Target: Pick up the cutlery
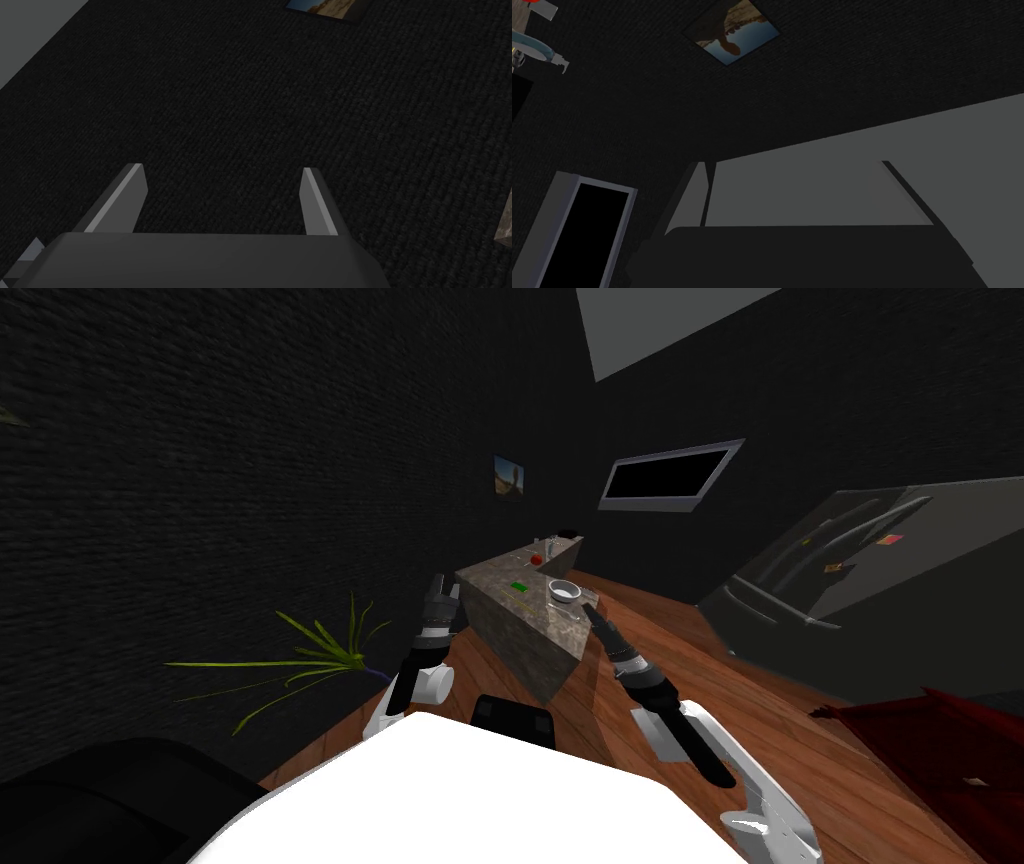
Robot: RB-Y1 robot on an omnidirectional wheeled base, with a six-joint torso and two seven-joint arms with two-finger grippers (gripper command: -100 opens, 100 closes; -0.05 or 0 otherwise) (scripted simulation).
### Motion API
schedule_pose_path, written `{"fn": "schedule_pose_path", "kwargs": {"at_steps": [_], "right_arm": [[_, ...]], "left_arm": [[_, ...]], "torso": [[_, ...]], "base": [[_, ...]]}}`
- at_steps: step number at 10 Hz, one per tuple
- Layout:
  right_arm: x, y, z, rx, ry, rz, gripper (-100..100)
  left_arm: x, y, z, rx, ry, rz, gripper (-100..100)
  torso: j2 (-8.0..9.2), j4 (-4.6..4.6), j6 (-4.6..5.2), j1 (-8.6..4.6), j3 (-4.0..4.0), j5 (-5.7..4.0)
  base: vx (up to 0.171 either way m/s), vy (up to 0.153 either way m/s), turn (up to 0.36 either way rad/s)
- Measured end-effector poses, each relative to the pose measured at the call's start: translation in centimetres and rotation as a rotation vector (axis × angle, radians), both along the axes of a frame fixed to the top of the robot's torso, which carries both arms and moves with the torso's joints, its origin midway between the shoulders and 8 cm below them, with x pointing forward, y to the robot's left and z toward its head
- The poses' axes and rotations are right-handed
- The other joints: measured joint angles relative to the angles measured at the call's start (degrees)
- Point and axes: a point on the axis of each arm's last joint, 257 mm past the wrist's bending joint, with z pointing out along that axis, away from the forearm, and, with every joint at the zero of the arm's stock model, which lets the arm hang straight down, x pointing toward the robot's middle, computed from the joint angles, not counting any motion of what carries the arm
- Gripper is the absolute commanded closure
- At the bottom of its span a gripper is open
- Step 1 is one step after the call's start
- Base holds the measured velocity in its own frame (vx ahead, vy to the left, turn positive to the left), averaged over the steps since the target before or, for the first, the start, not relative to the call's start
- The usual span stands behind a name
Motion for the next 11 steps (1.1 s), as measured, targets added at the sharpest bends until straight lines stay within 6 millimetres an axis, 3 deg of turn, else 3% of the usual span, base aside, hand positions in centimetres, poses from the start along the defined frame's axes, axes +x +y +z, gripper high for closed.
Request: {"fn": "schedule_pose_path", "kwargs": {"at_steps": [6,11], "right_arm": [[0.9,-0.9,-6.4,-0.195,0.119,0.029,-100],[0.4,-3.4,-12.4,-0.361,0.243,0.041,-100]], "left_arm": [[0.0,0.0,0.0,0.0,0.0,0.0,0],[0.0,0.0,0.0,0.0,0.0,0.0,0]], "torso": [[0.0,0.0,0.01,0.02,0.0,0.01],[-0.06,-0.01,0.0,-0.02,-0.03,-0.01]], "base": [[0.007,0.034,0.113],[0.021,0.022,0.109]]}}
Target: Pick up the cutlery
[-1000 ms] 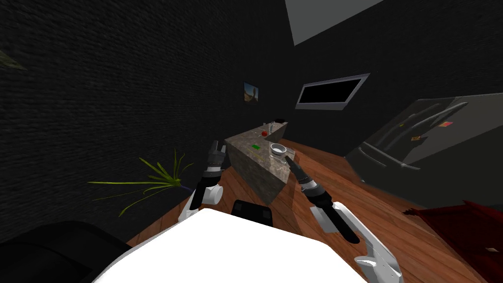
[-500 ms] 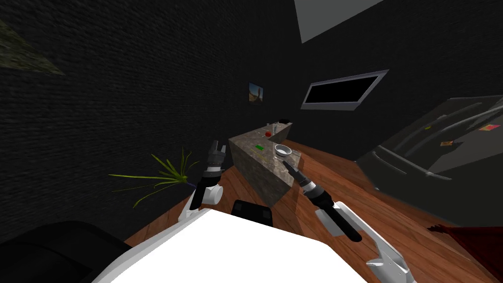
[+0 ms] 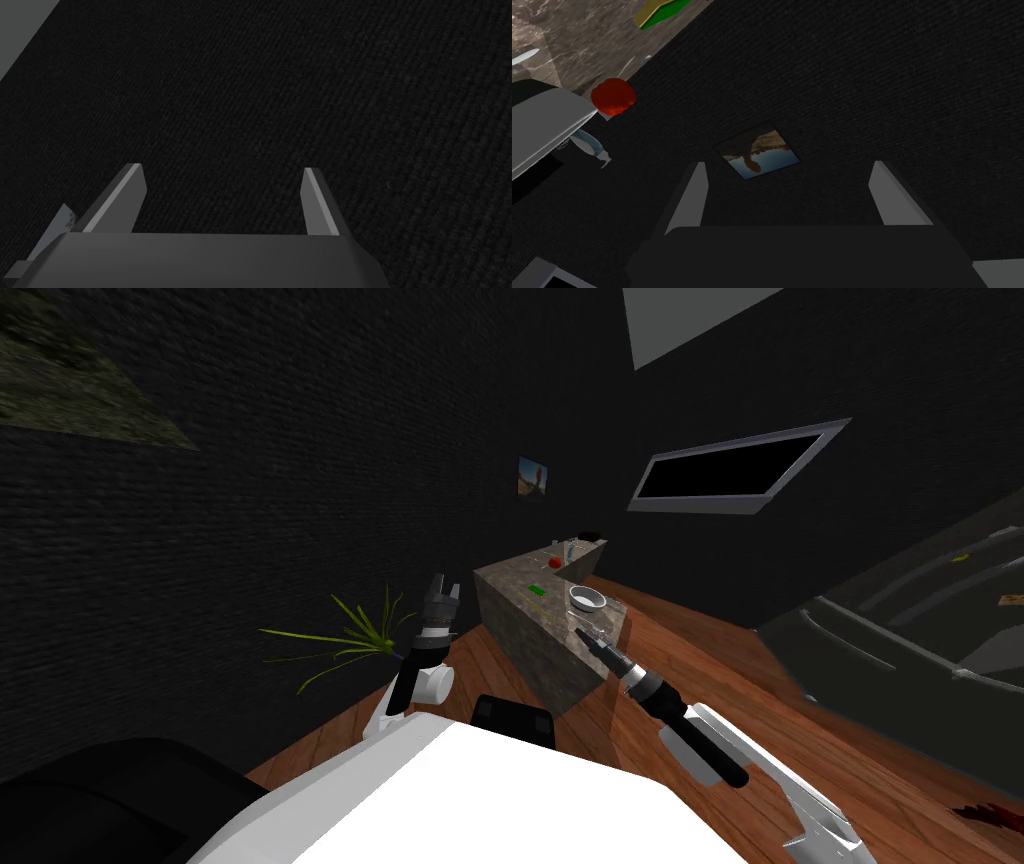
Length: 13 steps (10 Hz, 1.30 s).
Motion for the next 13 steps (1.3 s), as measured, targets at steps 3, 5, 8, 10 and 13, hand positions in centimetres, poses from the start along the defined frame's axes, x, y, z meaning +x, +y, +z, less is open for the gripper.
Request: {"fn": "schedule_pose_path", "kwargs": {"at_steps": [3,5,8,10,13], "right_arm": [[-0.7,-2.4,-2.7,-0.093,0.066,0.004,-100],[-1.2,-4.3,-5.0,-0.16,0.115,0.004,-100],[-2.3,-7.5,-8.4,-0.261,0.199,-0.005,-100],[-3.0,-9.9,-10.0,-0.323,0.247,-0.011,-100],[-4.1,-13.5,-11.5,-0.412,0.31,-0.021,-100]], "left_arm": [[0.0,0.0,0.0,0.0,0.0,0.0,0],[0.0,0.0,0.0,0.0,0.0,0.0,0],[0.0,0.0,0.0,0.0,0.0,0.0,0],[0.0,0.0,0.0,0.0,0.0,0.0,0],[0.0,0.0,0.0,0.0,0.0,0.0,0]], "torso": [[0.0,0.0,0.02,-0.04,0.0,-0.01],[-0.03,-0.01,0.03,-0.06,-0.02,-0.01],[-0.08,-0.01,0.0,-0.08,-0.04,-0.02],[-0.07,-0.01,0.01,-0.11,-0.04,-0.02],[-0.04,0.0,0.04,-0.08,-0.03,-0.01]], "base": [[0.031,0.01,0.145],[0.038,0.003,0.134],[0.042,-0.006,0.109],[0.036,-0.013,0.118],[0.041,-0.007,0.142]]}}
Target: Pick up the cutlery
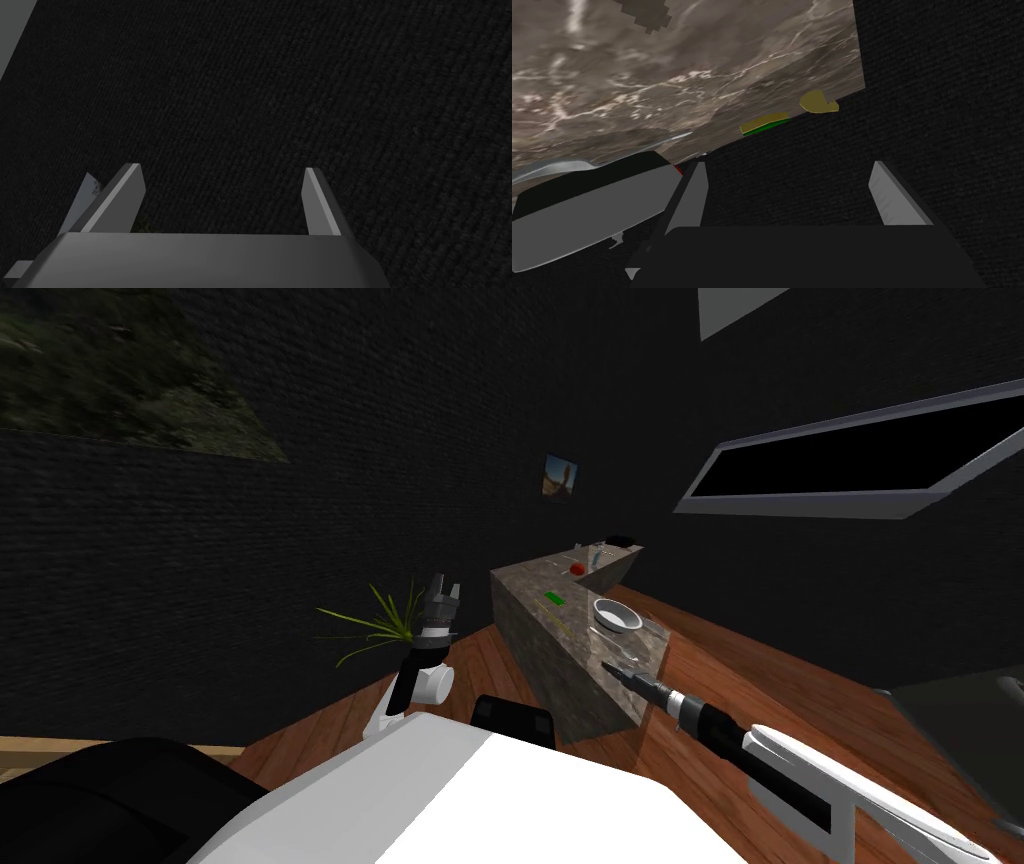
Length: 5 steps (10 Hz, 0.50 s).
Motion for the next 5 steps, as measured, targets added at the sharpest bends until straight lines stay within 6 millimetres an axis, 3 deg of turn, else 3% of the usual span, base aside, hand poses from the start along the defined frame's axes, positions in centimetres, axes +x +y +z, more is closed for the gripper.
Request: {"fn": "schedule_pose_path", "kwargs": {"at_steps": [2,3,5], "right_arm": [[-0.8,-2.7,-0.7,-0.058,0.039,-0.006,-100],[-1.1,-4.5,-1.0,-0.098,0.063,-0.013,-100],[-2.2,-7.9,-1.8,-0.164,0.11,-0.028,-100]], "left_arm": [[0.0,0.0,0.0,0.0,0.0,0.0,0],[0.0,0.0,0.0,0.0,0.0,0.0,0],[0.0,0.0,0.0,0.0,0.0,0.0,0]], "torso": [[-0.02,-0.01,-0.01,0.02,-0.01,0.0],[-0.02,-0.01,-0.03,0.05,-0.01,0.01],[-0.02,-0.01,0.03,0.06,-0.01,0.01]], "base": [[0.038,0.0,0.134],[0.049,0.009,0.304],[0.034,0.006,0.097]]}}
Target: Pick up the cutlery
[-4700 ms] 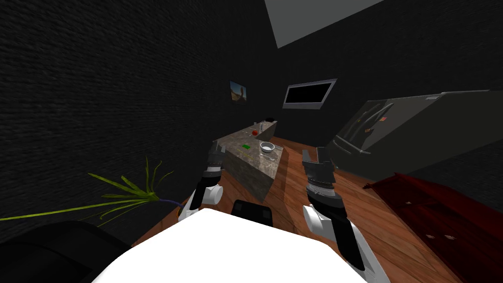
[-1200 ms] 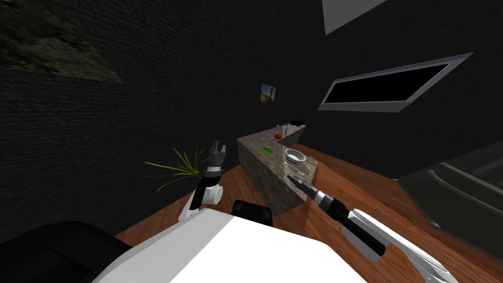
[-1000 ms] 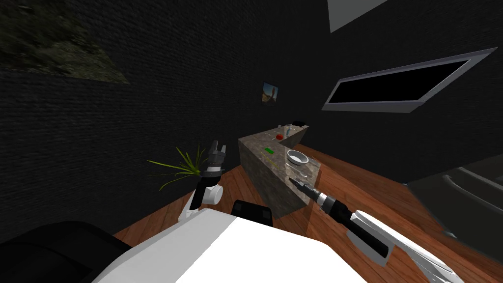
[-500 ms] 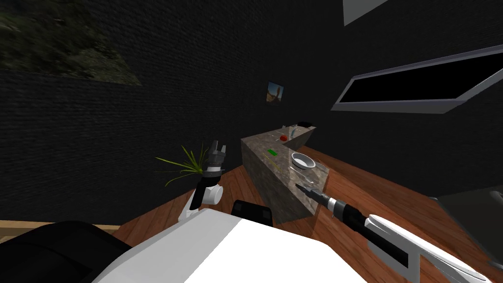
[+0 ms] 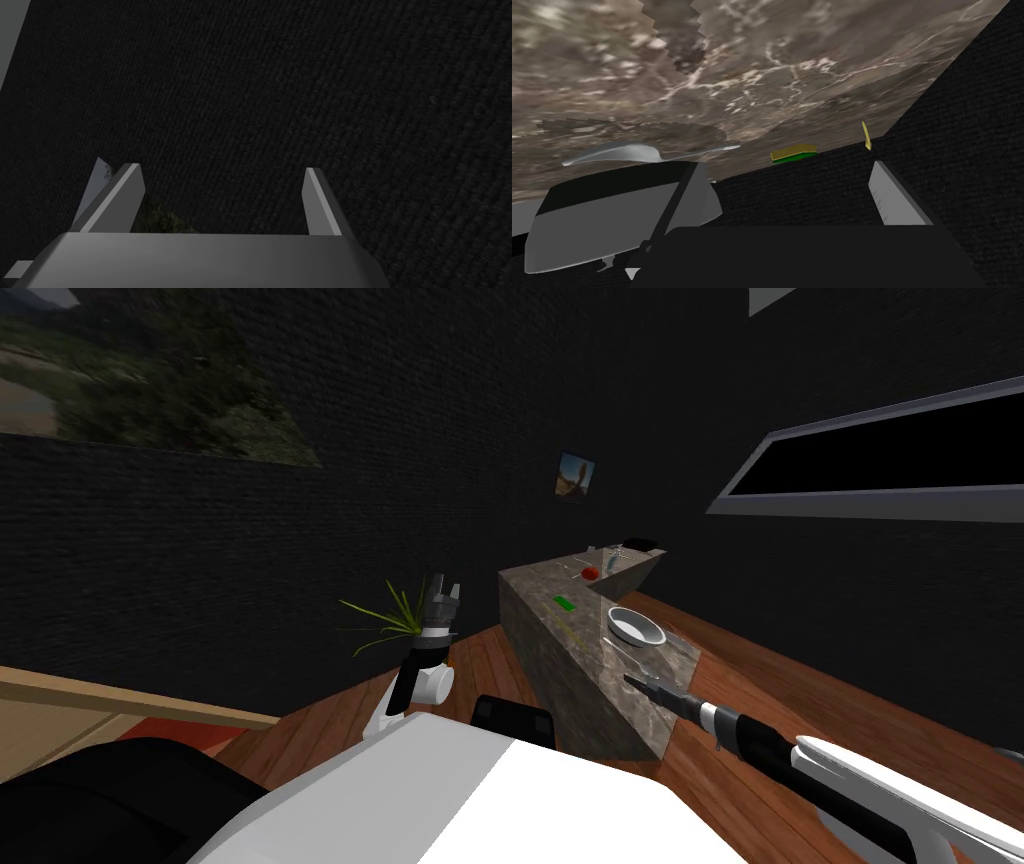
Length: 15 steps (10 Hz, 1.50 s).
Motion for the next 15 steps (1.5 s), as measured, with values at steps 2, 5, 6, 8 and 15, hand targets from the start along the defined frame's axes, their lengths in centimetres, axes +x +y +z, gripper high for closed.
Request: {"fn": "schedule_pose_path", "kwargs": {"at_steps": [2,5,6,8,15], "right_arm": [[-1.2,-3.2,-0.7,-0.071,0.05,-0.016,-100],[-2.4,-6.4,-0.2,-0.135,0.097,-0.027,-100],[-2.8,-8.0,-0.3,-0.162,0.118,-0.033,-100],[-4.2,-10.0,-0.4,-0.198,0.164,-0.045,-100],[-9.1,-14.4,-1.2,-0.267,0.296,-0.081,-100]], "left_arm": [[0.0,0.0,0.0,0.0,0.0,0.0,0],[0.0,0.0,0.0,0.0,0.0,0.0,0],[0.0,0.0,0.0,0.0,0.0,0.0,0],[0.0,0.0,0.0,0.0,0.0,0.0,0],[0.0,0.0,0.0,0.0,0.0,0.0,0]], "torso": [[-0.01,0.0,-0.07,0.07,-0.01,0.01],[0.08,0.02,-0.01,0.04,0.05,0.01],[0.07,0.02,-0.04,0.03,0.04,0.0],[0.02,0.01,0.0,0.04,0.01,0.0],[0.18,0.04,0.02,0.04,0.1,-0.01]], "base": [[0.035,0.017,0.181],[0.023,0.006,0.105],[0.049,0.006,0.183],[0.036,-0.001,0.103],[0.024,0.0,0.083]]}}
